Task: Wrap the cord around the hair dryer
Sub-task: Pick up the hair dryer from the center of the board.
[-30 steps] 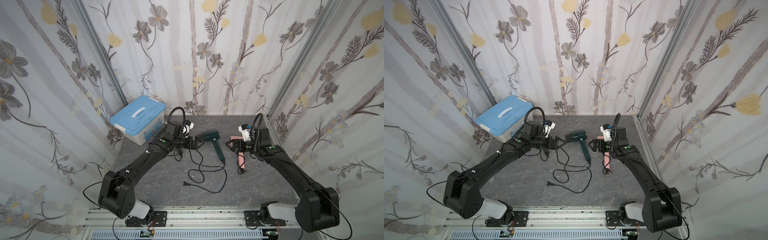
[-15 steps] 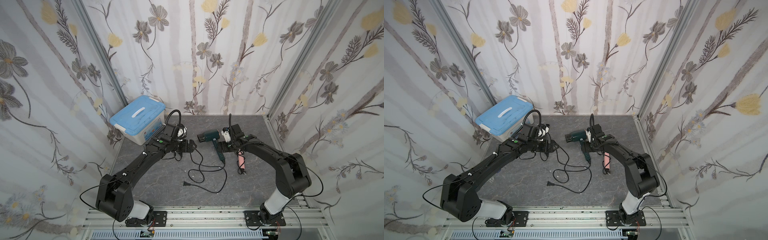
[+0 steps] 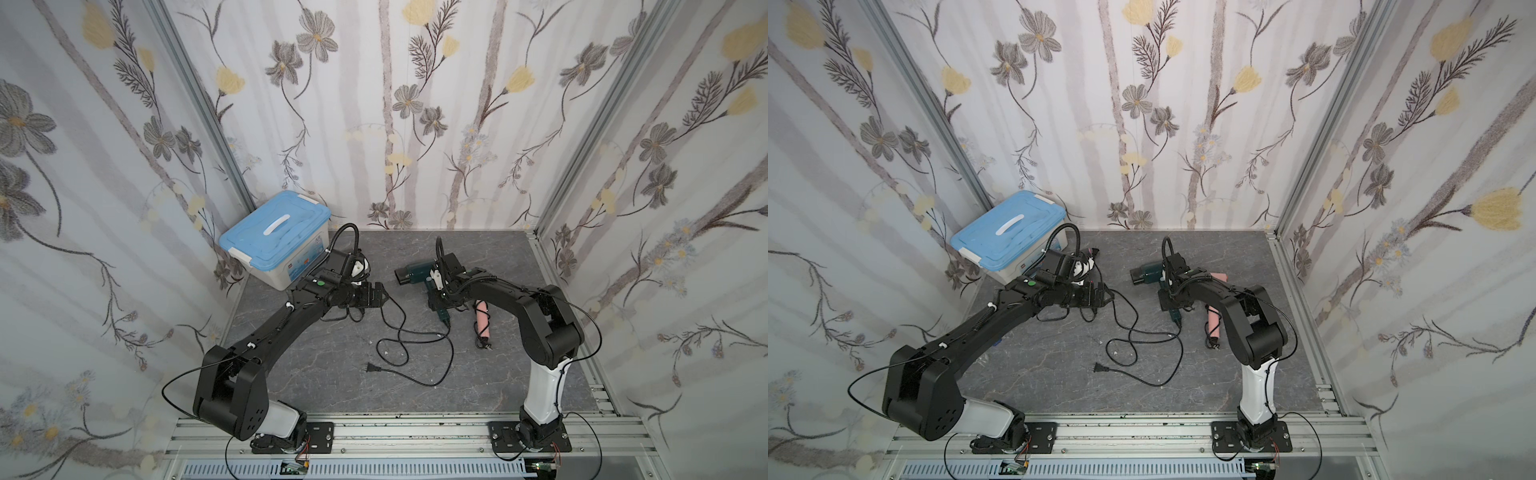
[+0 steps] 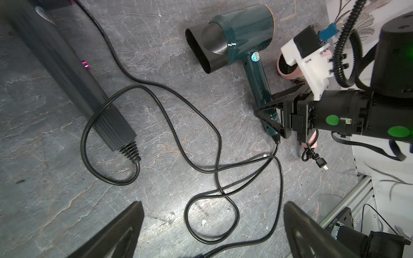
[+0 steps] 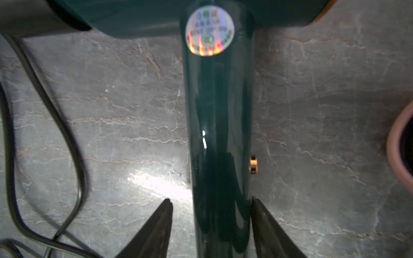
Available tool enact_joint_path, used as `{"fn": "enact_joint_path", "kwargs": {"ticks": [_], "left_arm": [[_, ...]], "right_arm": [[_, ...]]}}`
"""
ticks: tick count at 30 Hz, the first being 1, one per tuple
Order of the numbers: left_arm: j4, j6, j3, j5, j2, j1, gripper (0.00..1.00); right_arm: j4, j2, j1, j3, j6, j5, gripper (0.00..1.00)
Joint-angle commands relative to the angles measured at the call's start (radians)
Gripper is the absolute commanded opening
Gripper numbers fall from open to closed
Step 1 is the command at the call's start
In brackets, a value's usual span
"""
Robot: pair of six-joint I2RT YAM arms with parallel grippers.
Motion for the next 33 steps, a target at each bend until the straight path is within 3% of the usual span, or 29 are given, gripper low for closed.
{"fn": "enact_joint_path", "kwargs": {"ticks": [1,6,12,23,33], "left_arm": [[0.01,0.004,-0.002,0.008,0.006,0.002,1.0],[0.01,0.004,0.001,0.012,0.011,0.003,1.0],[0.007,0.009,0.007,0.015,0.014,0.005,1.0],[-0.045,0.077,0.136,0.072,0.041,0.072,1.0],[-0.087,0.142,0.271,0.216,0.051,0.148,1.0]], "right_arm": [[-0.002,0.02,0.003,0.009,0.003,0.013,0.49],[0.0,0.032,0.007,0.01,0.003,0.019,0.23],[-0.002,0.034,0.006,0.026,-0.008,0.031,0.0],[0.047,-0.167,0.009,0.005,-0.12,0.189,0.0],[0.109,-0.413,0.017,-0.093,-0.358,0.259,0.0]]}}
